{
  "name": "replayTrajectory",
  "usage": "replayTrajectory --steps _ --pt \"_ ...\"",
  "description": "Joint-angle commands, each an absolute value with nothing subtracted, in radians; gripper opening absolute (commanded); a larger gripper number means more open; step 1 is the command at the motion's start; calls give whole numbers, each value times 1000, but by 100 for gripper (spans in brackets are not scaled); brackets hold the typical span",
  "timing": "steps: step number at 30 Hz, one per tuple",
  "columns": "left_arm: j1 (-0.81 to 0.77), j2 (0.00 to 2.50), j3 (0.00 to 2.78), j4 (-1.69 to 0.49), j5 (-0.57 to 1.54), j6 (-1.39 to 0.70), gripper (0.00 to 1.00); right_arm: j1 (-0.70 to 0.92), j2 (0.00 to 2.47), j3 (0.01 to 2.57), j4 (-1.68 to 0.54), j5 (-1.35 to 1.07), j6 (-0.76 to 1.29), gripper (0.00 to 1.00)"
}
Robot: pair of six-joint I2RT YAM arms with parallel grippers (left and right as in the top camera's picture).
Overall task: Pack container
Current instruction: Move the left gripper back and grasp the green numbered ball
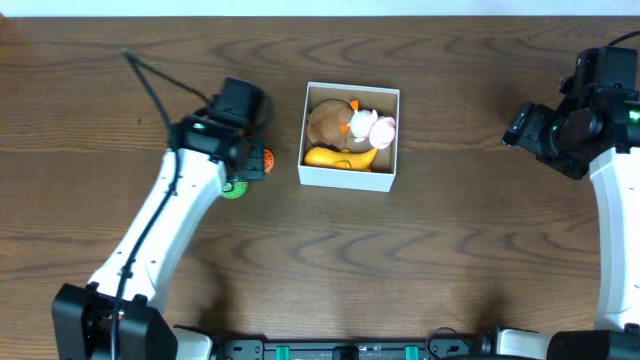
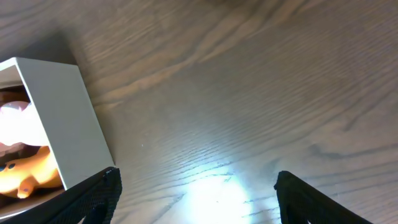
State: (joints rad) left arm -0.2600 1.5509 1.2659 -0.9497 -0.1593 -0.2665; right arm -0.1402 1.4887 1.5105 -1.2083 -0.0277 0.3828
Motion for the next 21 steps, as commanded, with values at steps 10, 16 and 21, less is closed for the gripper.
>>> replayTrajectory --steps 10,16,21 --pt "-114 1608 1078 -782 -1 -260 85 -143 1487 1522 -1216 -30 384 83" --pt "-114 1658 1077 -710 9 -240 89 -143 1487 1522 -1216 -30 376 83" --pt "-114 1750 1077 -671 8 -234 89 -143 1487 1522 -1216 -31 377 83"
